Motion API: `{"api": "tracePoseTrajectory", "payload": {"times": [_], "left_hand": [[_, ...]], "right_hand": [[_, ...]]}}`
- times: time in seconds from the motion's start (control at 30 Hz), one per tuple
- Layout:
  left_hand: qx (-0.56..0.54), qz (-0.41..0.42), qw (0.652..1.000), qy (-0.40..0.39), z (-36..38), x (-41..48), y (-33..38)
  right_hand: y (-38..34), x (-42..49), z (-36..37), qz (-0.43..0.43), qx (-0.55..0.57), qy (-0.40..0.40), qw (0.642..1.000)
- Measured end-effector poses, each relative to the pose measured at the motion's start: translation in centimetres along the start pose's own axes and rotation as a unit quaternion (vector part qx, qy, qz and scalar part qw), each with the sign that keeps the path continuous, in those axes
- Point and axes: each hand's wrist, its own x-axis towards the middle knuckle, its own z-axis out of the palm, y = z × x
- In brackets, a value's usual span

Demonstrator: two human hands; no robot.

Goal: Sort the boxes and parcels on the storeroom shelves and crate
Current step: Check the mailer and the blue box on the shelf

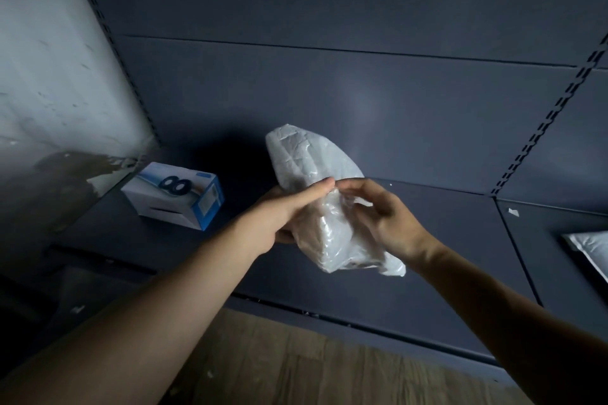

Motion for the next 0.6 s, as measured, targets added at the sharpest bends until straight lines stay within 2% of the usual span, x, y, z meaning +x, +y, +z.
{"api": "tracePoseTrajectory", "payload": {"times": [0.1, 0.2, 0.27, 0.3, 0.33, 0.4, 0.47, 0.53, 0.6], "left_hand": [[-0.050, -0.015, 0.998, 0.016, -0.4, 0.7, -1.0], [-0.040, -0.025, 0.997, 0.067, -1.6, 0.8, -1.7], [-0.070, -0.022, 0.997, 0.035, -2.7, 0.9, -2.0], [-0.106, -0.019, 0.994, 0.012, -3.2, 1.0, -2.0], [-0.143, -0.010, 0.990, -0.009, -3.5, 1.1, -2.0], [-0.180, -0.002, 0.984, -0.020, -3.9, 1.5, -1.9], [-0.183, -0.021, 0.982, -0.027, -4.0, 1.8, -2.1], [-0.188, -0.042, 0.981, -0.025, -4.4, 2.2, -2.7], [-0.168, -0.039, 0.984, -0.032, -4.9, 2.1, -3.0]], "right_hand": [[0.2, 0.0, 0.7, -0.015, -0.011, -0.032, 0.999], [1.2, 0.6, 0.0, -0.011, -0.031, 0.062, 0.998], [2.4, 1.2, -1.1, 0.025, -0.143, 0.140, 0.979], [2.8, 1.3, -1.5, 0.065, -0.186, 0.158, 0.967], [3.1, 1.4, -2.0, 0.115, -0.183, 0.159, 0.963], [3.0, 1.2, -2.4, 0.187, -0.053, 0.116, 0.974], [2.1, 0.7, -2.5, 0.209, 0.045, 0.045, 0.976], [1.5, 0.4, -2.5, 0.205, 0.084, 0.017, 0.975], [1.3, 0.3, -2.2, 0.182, 0.075, 0.018, 0.980]]}}
